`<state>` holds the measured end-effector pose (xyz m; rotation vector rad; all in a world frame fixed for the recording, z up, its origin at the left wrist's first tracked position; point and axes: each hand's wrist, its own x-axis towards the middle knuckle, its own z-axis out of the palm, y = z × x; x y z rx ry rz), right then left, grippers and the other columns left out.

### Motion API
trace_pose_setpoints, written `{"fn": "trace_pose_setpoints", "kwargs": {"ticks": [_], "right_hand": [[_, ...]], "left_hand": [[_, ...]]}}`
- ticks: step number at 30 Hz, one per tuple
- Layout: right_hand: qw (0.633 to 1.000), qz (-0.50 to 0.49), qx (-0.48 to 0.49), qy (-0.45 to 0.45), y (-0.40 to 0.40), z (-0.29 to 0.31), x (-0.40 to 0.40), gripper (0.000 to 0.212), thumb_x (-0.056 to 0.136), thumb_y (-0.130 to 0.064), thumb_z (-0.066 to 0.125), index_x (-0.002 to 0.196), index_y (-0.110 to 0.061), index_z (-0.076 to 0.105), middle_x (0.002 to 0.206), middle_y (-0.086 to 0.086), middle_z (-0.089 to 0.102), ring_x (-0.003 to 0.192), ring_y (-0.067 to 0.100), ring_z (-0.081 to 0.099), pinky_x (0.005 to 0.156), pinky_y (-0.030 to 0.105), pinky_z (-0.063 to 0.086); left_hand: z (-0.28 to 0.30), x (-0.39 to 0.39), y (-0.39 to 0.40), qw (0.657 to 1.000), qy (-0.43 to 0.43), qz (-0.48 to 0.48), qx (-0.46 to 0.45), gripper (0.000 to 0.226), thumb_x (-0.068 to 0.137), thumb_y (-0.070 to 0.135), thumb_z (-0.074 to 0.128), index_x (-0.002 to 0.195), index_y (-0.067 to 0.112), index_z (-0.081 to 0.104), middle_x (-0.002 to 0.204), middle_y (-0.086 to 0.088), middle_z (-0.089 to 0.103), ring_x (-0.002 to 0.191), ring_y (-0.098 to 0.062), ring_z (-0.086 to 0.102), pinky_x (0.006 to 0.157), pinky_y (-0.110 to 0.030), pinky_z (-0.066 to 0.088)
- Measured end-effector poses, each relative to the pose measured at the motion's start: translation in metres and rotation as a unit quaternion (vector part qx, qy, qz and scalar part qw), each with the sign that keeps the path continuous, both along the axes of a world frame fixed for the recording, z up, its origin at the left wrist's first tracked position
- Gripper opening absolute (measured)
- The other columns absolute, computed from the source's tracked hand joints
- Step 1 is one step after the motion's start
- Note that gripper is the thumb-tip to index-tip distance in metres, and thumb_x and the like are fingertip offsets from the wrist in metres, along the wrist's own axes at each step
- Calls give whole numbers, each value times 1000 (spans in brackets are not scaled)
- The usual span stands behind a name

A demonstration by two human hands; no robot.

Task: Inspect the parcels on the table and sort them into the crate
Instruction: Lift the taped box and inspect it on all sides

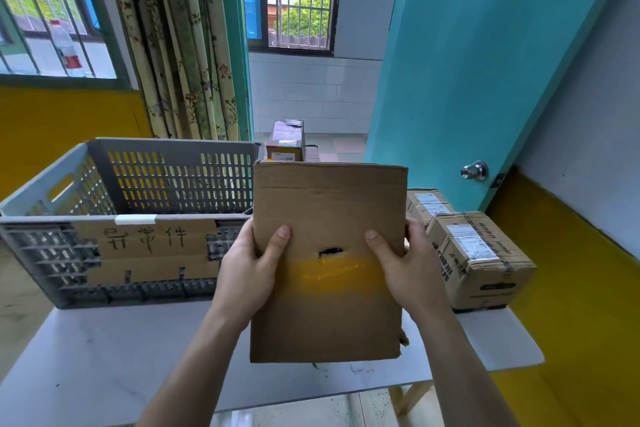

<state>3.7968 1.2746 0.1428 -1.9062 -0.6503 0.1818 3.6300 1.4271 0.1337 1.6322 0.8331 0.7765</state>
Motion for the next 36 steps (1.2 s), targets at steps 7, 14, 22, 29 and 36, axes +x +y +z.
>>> {"fn": "trace_pose_setpoints", "kwargs": {"ticks": [7, 14, 22, 29, 36], "right_hand": [[998, 5, -31, -48, -7, 5, -1, 51, 91, -57, 57, 136, -32, 54, 109, -18, 59, 96, 5, 54, 71, 6, 34], [998, 4, -50, -39, -10, 17, -8, 30, 89, -59, 53, 111, -40, 55, 97, -27, 60, 82, -4, 57, 65, 4, 34], [997, -27, -45, -63, -9, 35, -3, 59, 87, -74, 38, 105, -22, 61, 92, -6, 65, 78, 0, 55, 61, 19, 39], [999, -22, -30, -17, -8, 42, -9, 53, 90, -70, 35, 110, -26, 56, 88, -21, 53, 79, -4, 50, 64, 20, 38], [996, -39, -36, 67, -10, 47, -14, 40, 101, -55, 42, 76, -25, 50, 77, -2, 55, 71, 6, 49, 59, 26, 36]], "left_hand": [[7, 2, -6, 1000, -9, -1, -17, 34, 93, 52, 64, 119, 37, 48, 108, 18, 63, 96, 2, 61, 71, -16, 48], [15, -1, -1, 999, 3, 3, 48, 32, 92, 48, 64, 118, 36, 51, 103, 24, 62, 89, 10, 59, 65, -10, 47], [14, -3, -9, 998, 0, -15, 55, 51, 90, 52, 61, 135, 43, 38, 112, 27, 58, 97, 10, 57, 81, -14, 49], [18, -5, -7, 998, -6, -18, 58, 44, 89, 46, 66, 126, 49, 44, 112, 26, 61, 96, 13, 61, 70, -8, 51], [34, -4, -14, 999, 8, -41, -15, 56, 86, 69, 50, 124, 28, 49, 116, 18, 58, 111, -6, 58, 84, -26, 47]]}}
